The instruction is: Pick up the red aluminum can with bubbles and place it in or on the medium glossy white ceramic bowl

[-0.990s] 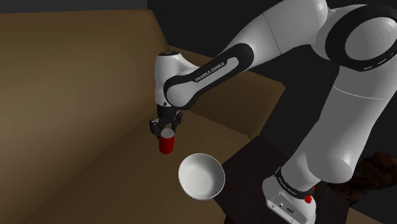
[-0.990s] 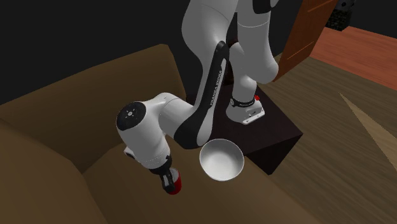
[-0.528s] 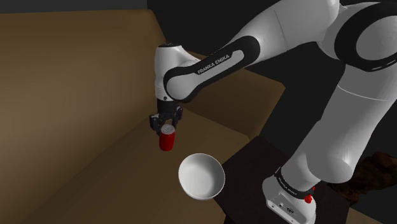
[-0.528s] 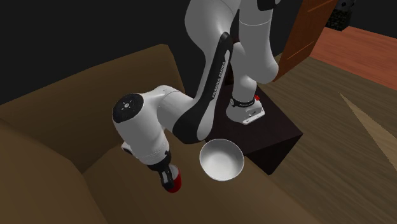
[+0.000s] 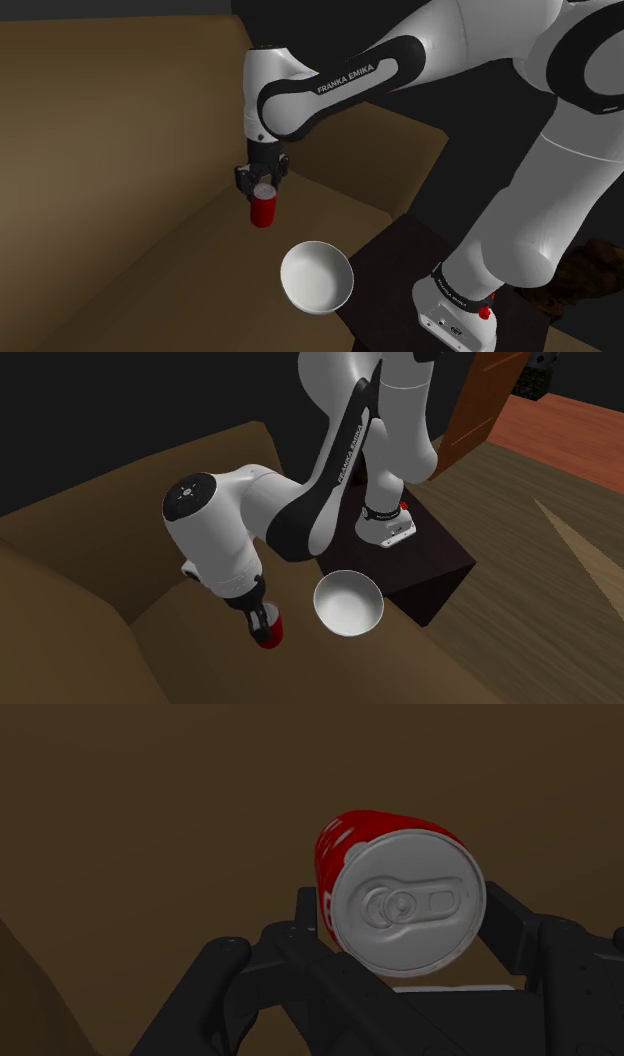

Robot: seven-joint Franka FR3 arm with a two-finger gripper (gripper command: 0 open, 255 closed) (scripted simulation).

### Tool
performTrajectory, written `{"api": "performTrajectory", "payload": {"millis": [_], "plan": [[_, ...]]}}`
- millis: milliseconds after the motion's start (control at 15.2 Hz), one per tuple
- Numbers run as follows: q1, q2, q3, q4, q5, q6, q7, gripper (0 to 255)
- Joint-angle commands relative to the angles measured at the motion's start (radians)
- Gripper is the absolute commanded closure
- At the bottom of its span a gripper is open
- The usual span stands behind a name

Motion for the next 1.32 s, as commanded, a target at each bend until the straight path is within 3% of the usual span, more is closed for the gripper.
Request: {"api": "performTrajectory", "payload": {"millis": [0, 792, 1254], "plan": [[-0.001, -0.016, 0.001, 0.013, 0.005, -0.028, -0.001, 255], [-0.006, -0.084, 0.002, 0.101, 0.025, -0.181, -0.005, 255], [0.026, -0.356, 0.021, -0.155, 0.132, -0.182, -0.009, 255]]}}
